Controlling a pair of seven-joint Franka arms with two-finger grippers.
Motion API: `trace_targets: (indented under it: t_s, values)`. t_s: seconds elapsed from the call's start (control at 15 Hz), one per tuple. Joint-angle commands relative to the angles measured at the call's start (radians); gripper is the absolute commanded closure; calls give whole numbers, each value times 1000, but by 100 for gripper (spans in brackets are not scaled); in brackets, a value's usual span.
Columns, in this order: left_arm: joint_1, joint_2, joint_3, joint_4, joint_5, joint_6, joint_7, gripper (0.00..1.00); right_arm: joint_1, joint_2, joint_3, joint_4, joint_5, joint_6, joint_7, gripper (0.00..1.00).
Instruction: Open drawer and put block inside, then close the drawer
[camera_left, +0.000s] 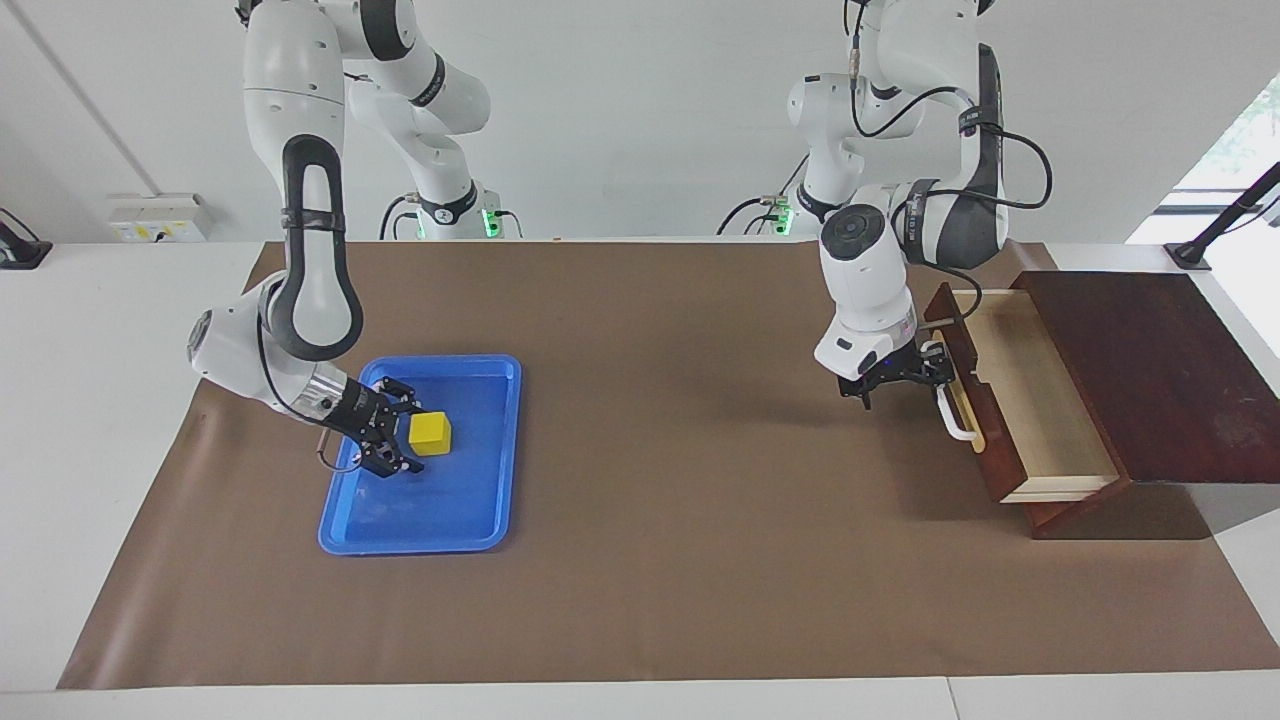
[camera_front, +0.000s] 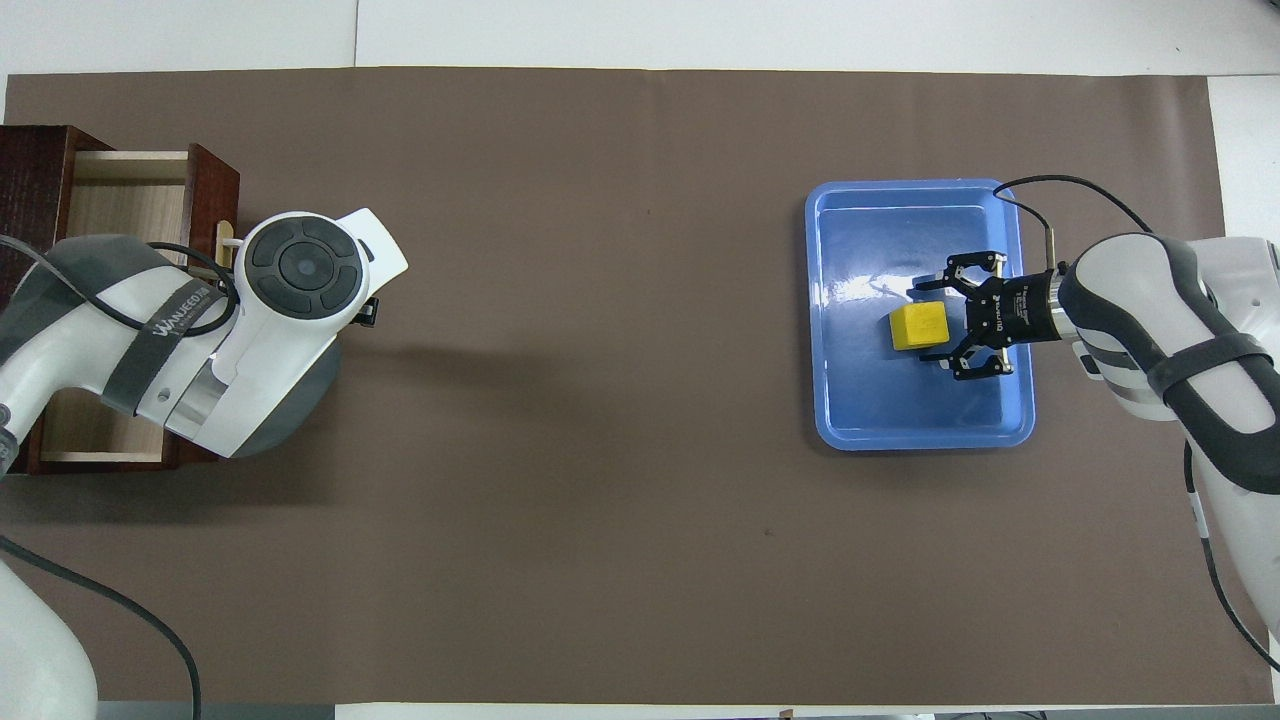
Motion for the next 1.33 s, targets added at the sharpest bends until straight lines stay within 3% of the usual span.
trace_targets:
  t_s: [0.0,0.13,0.4,0.47,0.93,1.27]
  values:
    - [-16,72,8,151,-18,-108,6,0,-12,-6,6,-24,32,25,-43,17]
    - [-13,72,10,145,-15,-104,7,0,-12,-6,6,-26,32,25,-46,29]
    - [7,52,8,62,-18,-35,7,0,-17,-7,6,-23,32,20,-71,96]
    - [8,46,10,51,-18,-31,7,0,-17,-7,6,-23,32,17,-78,100]
    - [37,48,13,50,-12,-19,7,0,-66,-3,2,90,23,-121,-98,100]
    - [54,46,13,25,-7,10,7,0,-55,-3,2,140,22,-151,-31,100]
